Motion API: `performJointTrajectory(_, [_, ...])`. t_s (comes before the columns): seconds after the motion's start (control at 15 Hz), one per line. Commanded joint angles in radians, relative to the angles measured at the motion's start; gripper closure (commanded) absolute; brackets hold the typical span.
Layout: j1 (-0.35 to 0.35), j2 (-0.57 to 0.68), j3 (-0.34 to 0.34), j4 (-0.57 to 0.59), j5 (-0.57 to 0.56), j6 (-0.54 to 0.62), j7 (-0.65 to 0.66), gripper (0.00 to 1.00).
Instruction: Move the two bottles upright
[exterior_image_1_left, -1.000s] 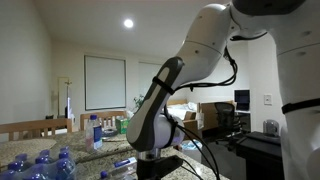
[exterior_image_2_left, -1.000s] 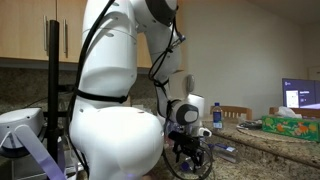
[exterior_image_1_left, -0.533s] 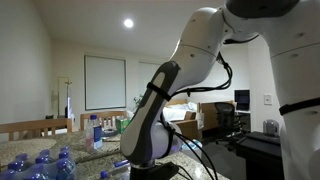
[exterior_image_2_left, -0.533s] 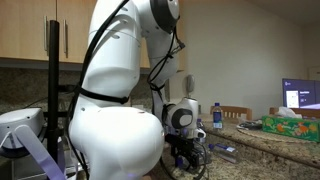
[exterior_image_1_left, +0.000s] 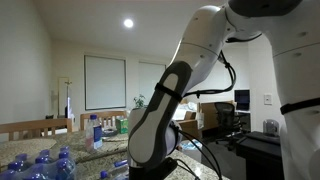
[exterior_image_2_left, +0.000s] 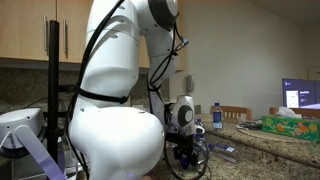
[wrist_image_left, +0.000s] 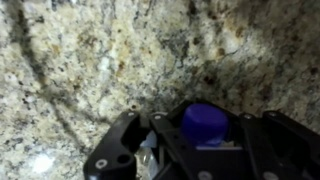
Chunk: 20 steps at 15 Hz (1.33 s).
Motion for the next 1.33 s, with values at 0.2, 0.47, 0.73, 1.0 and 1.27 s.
performJointTrajectory(0.2, [0.01,-0.125,0.004,-0.026,-0.189,-0.105,0.207,0.99])
performJointTrajectory(0.47, [0.018,-0.15,0.036,-0.009,-0.108,-0.105,0.112,0.98])
performJointTrajectory(0.73, [0.017,-0.14,0.041,0.028,-0.075,-0.117,0.084,0.99])
performJointTrajectory(1.0, [0.004,-0.124,0.032,0.083,-0.066,-0.099,0.102,0.98])
performJointTrajectory(1.27, [-0.008,-0.08,0.023,0.16,-0.081,-0.096,0.126,0.98])
